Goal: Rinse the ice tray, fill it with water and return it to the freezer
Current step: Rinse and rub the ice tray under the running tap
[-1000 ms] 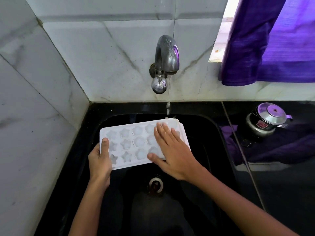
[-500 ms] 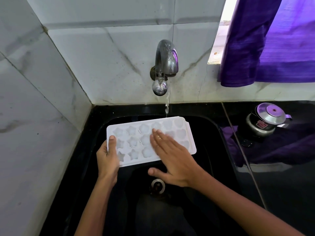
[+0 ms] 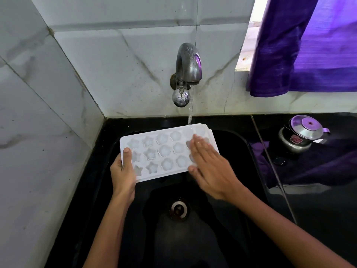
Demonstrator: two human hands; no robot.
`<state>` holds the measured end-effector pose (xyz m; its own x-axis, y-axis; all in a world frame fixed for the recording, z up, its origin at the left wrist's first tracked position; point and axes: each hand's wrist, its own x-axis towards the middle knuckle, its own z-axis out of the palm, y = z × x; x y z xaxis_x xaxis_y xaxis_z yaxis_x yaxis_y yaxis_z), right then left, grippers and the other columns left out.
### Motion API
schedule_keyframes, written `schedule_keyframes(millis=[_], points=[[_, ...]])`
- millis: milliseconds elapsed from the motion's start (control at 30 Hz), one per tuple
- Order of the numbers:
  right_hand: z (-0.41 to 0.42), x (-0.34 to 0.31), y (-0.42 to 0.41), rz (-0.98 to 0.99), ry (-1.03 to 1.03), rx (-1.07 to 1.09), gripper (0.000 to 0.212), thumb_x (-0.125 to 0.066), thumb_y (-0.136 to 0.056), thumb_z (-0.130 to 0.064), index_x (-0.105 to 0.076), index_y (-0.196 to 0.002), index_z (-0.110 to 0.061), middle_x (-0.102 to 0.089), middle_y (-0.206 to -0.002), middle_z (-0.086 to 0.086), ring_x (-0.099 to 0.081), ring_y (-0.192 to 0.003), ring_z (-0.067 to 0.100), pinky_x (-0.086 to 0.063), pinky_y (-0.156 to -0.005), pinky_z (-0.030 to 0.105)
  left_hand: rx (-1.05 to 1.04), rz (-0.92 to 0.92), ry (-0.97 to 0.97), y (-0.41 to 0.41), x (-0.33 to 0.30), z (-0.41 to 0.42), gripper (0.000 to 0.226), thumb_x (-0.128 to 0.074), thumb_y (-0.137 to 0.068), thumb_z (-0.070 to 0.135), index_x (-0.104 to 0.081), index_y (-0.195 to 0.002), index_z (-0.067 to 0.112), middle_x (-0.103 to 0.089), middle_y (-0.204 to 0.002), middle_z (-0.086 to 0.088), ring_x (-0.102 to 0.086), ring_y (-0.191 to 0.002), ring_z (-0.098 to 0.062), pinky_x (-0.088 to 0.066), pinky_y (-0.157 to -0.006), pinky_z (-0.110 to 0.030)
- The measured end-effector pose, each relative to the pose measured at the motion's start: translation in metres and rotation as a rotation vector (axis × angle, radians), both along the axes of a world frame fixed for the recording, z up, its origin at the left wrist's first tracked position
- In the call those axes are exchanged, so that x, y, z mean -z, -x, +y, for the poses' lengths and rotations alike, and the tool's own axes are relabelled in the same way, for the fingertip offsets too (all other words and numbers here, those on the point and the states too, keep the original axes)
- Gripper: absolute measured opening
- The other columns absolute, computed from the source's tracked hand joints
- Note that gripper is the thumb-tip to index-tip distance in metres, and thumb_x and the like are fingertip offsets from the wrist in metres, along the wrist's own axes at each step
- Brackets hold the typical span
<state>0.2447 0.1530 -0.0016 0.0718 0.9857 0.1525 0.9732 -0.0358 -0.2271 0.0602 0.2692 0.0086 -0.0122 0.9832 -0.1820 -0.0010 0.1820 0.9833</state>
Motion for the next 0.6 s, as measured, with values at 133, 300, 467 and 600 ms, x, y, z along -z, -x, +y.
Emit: schedule_keyframes(millis=[133, 300, 467, 600], points=[[0.012, -0.004, -0.003, 0.059, 0.046, 0.144, 0.074, -0.001, -0.090, -0.053, 0.009, -0.148, -0.008, 0.017, -0.156, 0.008, 0.017, -0.146, 0.017, 0.013, -0.117, 0.028, 0.061, -0.008, 0.020, -0.013, 0.001, -0.007, 0.025, -0.043, -0.099, 0.032, -0.060, -0.104, 0.014, -0.068, -0.089, 0.003, -0.066, -0.077, -0.009, -0.054, -0.055, -0.017], [0.016, -0.005, 0.017, -0.002, 0.015, -0.075, 0.061, -0.015, -0.099, -0.039, -0.004, -0.150, -0.007, 0.004, -0.159, 0.009, 0.008, -0.147, 0.017, 0.009, -0.119, 0.031, 0.063, 0.009, 0.000, -0.020, 0.005, -0.012, 0.025, -0.044, -0.098, 0.031, -0.061, -0.103, 0.013, -0.068, -0.089, 0.002, -0.066, -0.079, -0.011, -0.053, -0.057, -0.017], [0.002, 0.000, 0.001, 0.038, 0.073, -0.074, 0.060, -0.008, -0.098, -0.043, 0.004, -0.150, -0.015, 0.013, -0.157, -0.001, 0.016, -0.145, 0.009, 0.009, -0.119, 0.030, 0.040, -0.010, 0.010, -0.010, 0.008, -0.010, 0.025, -0.044, -0.099, 0.030, -0.061, -0.101, 0.012, -0.067, -0.088, 0.003, -0.065, -0.078, -0.011, -0.053, -0.056, -0.015], [0.017, -0.005, -0.008, 0.025, 0.083, 0.110, 0.072, 0.001, -0.090, -0.051, 0.007, -0.150, -0.012, 0.016, -0.158, 0.003, 0.020, -0.145, 0.016, 0.013, -0.119, 0.033, 0.065, -0.030, 0.034, -0.017, 0.006, -0.012, 0.027, -0.043, -0.099, 0.030, -0.061, -0.107, 0.012, -0.068, -0.089, 0.003, -0.066, -0.078, -0.009, -0.053, -0.056, -0.014]])
